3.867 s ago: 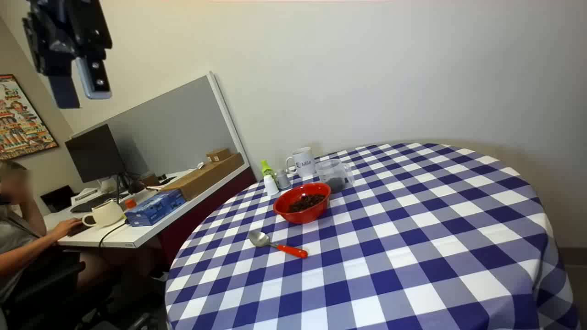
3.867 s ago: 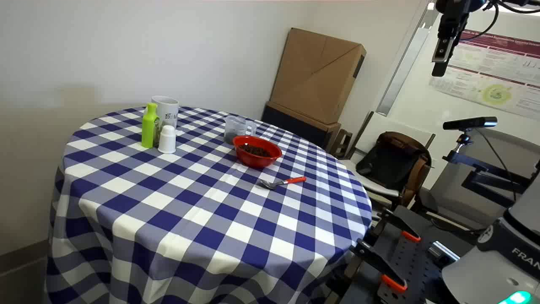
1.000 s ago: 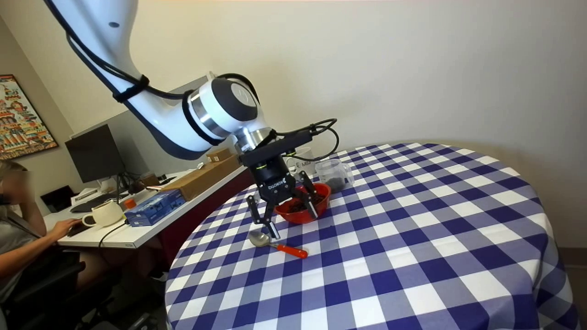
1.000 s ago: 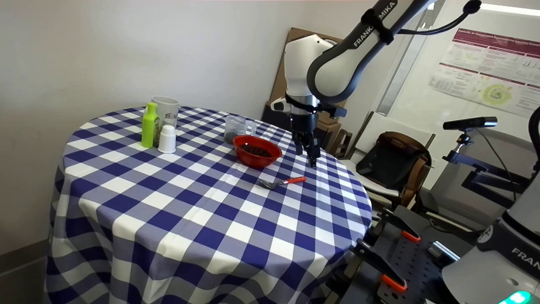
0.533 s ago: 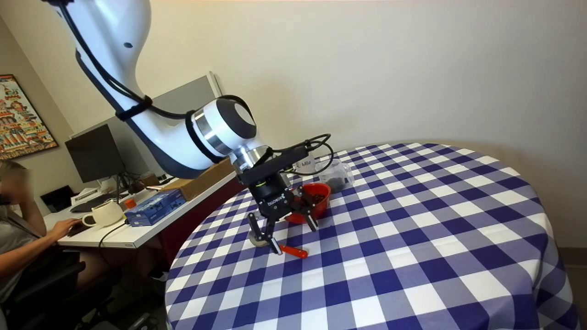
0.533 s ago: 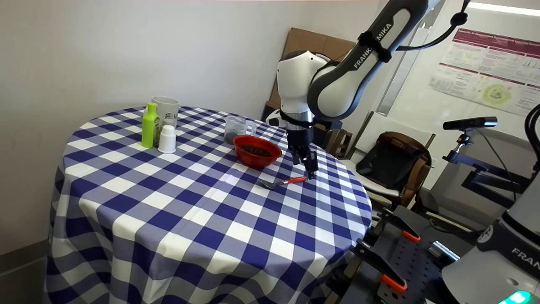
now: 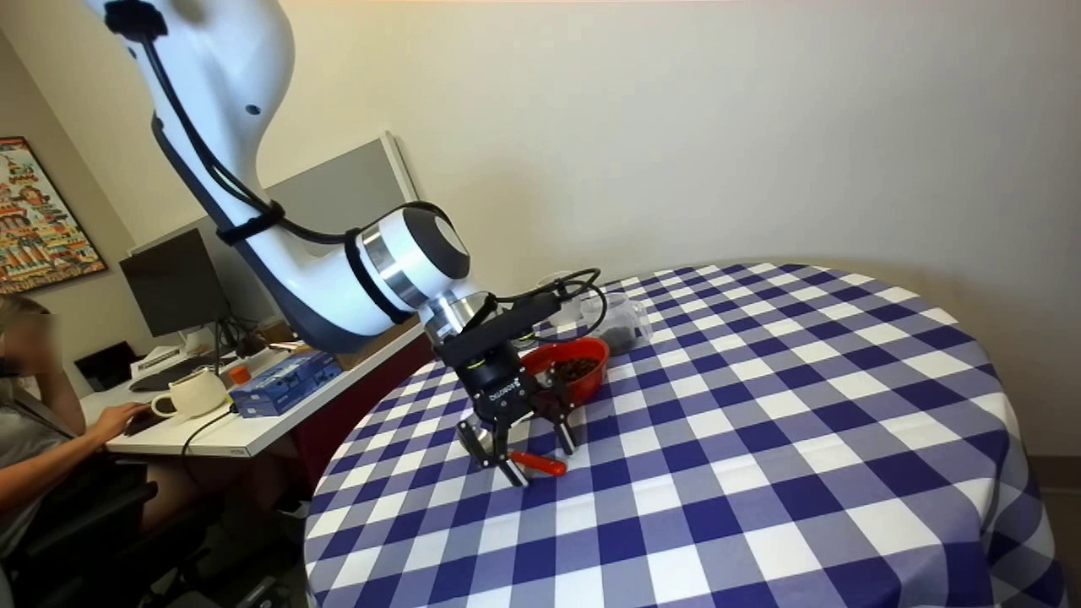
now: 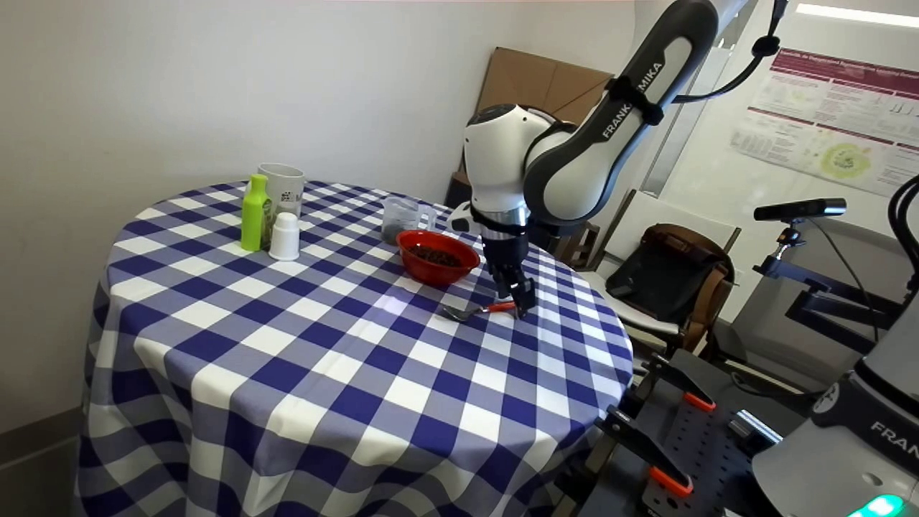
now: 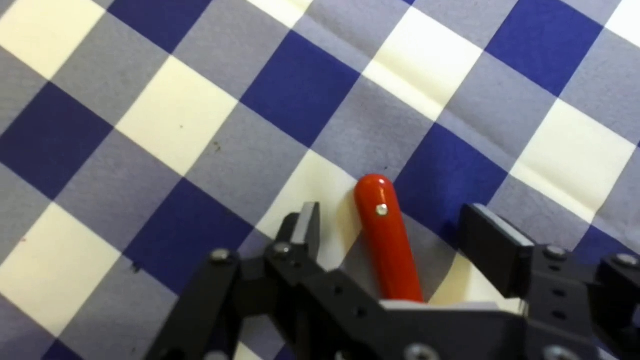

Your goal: Put a spoonful of the things in the red bowl into the jug

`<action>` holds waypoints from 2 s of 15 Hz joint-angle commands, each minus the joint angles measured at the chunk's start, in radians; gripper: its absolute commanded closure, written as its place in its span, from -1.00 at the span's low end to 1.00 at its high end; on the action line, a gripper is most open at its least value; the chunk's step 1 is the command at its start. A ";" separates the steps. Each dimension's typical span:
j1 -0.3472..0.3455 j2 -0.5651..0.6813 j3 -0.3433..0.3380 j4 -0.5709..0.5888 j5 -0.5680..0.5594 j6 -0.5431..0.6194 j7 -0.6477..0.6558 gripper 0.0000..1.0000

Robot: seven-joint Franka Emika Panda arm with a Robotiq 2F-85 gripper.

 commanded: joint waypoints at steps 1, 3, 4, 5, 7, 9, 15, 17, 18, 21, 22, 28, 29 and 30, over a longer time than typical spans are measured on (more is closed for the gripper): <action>-0.007 0.003 0.014 -0.004 -0.026 0.013 0.028 0.19; -0.008 -0.006 0.017 -0.010 -0.025 0.014 0.026 0.50; -0.008 -0.011 0.018 -0.014 -0.025 0.015 0.025 0.66; -0.009 -0.014 0.019 -0.016 -0.025 0.015 0.025 0.80; -0.010 -0.026 0.020 -0.022 -0.023 0.014 0.025 0.87; -0.012 -0.045 0.024 -0.033 -0.019 0.013 0.023 0.96; -0.018 -0.106 0.045 -0.076 0.006 0.007 0.015 0.91; -0.025 -0.139 0.058 -0.090 0.037 -0.001 0.007 0.91; -0.029 -0.162 0.065 -0.095 0.059 -0.014 -0.007 0.91; -0.030 -0.225 0.073 -0.102 0.115 -0.047 -0.018 0.91; -0.030 -0.246 0.080 -0.095 0.163 -0.093 -0.028 0.91; 0.018 -0.332 0.070 -0.015 0.208 -0.327 0.090 0.91; 0.022 -0.334 0.069 0.003 0.190 -0.352 0.117 0.91; 0.029 -0.320 0.064 0.038 0.145 -0.374 0.164 0.91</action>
